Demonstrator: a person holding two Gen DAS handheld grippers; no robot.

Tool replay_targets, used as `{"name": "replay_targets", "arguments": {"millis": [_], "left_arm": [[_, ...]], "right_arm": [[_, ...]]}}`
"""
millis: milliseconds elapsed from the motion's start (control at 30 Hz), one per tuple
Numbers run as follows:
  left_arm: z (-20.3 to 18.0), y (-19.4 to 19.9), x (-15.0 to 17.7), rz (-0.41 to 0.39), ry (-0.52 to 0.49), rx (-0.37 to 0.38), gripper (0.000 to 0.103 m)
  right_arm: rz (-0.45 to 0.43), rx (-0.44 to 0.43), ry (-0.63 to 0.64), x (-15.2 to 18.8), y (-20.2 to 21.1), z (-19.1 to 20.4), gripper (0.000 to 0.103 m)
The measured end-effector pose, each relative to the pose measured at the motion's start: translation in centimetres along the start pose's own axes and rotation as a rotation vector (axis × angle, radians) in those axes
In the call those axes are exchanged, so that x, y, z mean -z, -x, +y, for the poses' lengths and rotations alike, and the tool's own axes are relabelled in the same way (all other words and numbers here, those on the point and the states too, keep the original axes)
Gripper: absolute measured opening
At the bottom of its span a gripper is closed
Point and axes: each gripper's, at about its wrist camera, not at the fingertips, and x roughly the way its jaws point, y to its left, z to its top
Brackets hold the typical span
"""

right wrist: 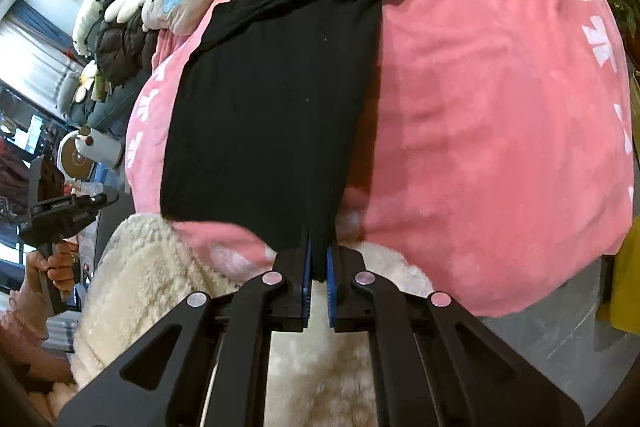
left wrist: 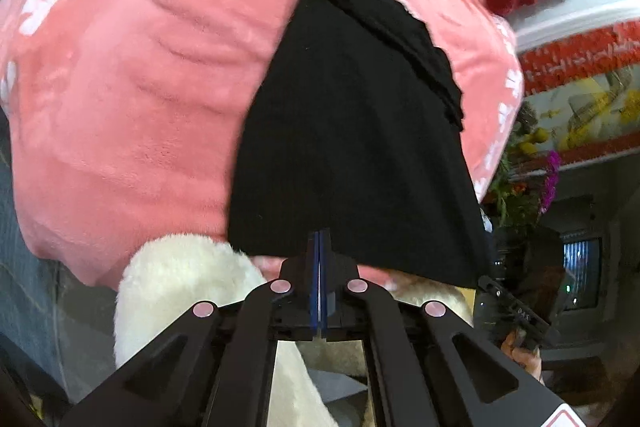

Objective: Fold small clothes

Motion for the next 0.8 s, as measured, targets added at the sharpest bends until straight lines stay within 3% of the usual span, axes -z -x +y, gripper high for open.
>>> {"name": "replay_targets", "arguments": {"millis": [33, 67, 100, 167, 267, 333, 367, 433, 467, 500, 567, 733, 800], "left_arm": [[0.5, -0.6, -0.6, -0.011, 0.039, -0.001, 0.008], [1.0, -1.2, -1.2, -0.015, 0.07, -0.003, 0.033], [1.3, -1.6, -1.6, -0.024, 0.091, -0.019, 0.044], [1.5, -3.2, -2.7, -0.024, 0.109, -0.033, 0.048], [1.5, -5.5, -3.5, 0.044, 0.097, -0.05, 0.057], [1.5, -7.3, -3.6, 0.093, 0.086, -0.06, 0.058], [1.6, -8.2, -3.7, 0.118, 0.086, -0.065, 0.057], [2.0, -8.9, -3.6, 0.13, 0.103, -0.033, 0.043], [2.0, -8.9, -3.5, 0.133, 0.108, -0.01, 0.013], [2.2, -9.1, -3.4, 0.167, 0.116, 0.03, 0.0], [2.2, -8.3, -2.8, 0.17, 0.113, 0.057, 0.0], [-0.6, -3.8, -2.2, 0.091, -0.007, 0.092, 0.0], [-1.1, -2.4, -2.6, 0.034, -0.055, 0.046, 0.0]], "right_arm": [[-0.001, 0.012, 0.009, -0.1, -0.2, -0.3, 0.005], [-0.002, 0.012, 0.006, -0.3, -0.5, -0.4, 0.005], [-0.002, 0.008, 0.001, -0.5, -0.7, -0.3, 0.005], [0.0, 0.01, 0.0, -0.5, -0.9, -0.5, 0.005], [0.013, 0.014, -0.006, -0.3, -1.0, -0.8, 0.005], [0.016, 0.019, -0.013, -0.4, -1.0, -1.1, 0.005], [0.017, 0.021, -0.014, -0.4, -1.0, -1.2, 0.005], [0.021, 0.026, -0.014, -0.7, -1.1, -1.5, 0.005], [0.021, 0.026, -0.017, -0.8, -1.1, -1.6, 0.005], [0.022, 0.025, -0.021, -0.8, -1.1, -1.6, 0.005], [0.024, 0.025, -0.022, -0.8, -1.0, -1.8, 0.005], [0.014, 0.014, -0.026, -0.8, -0.4, -1.8, 0.005], [0.018, 0.02, -0.021, -1.0, -0.5, -1.9, 0.005]]}}
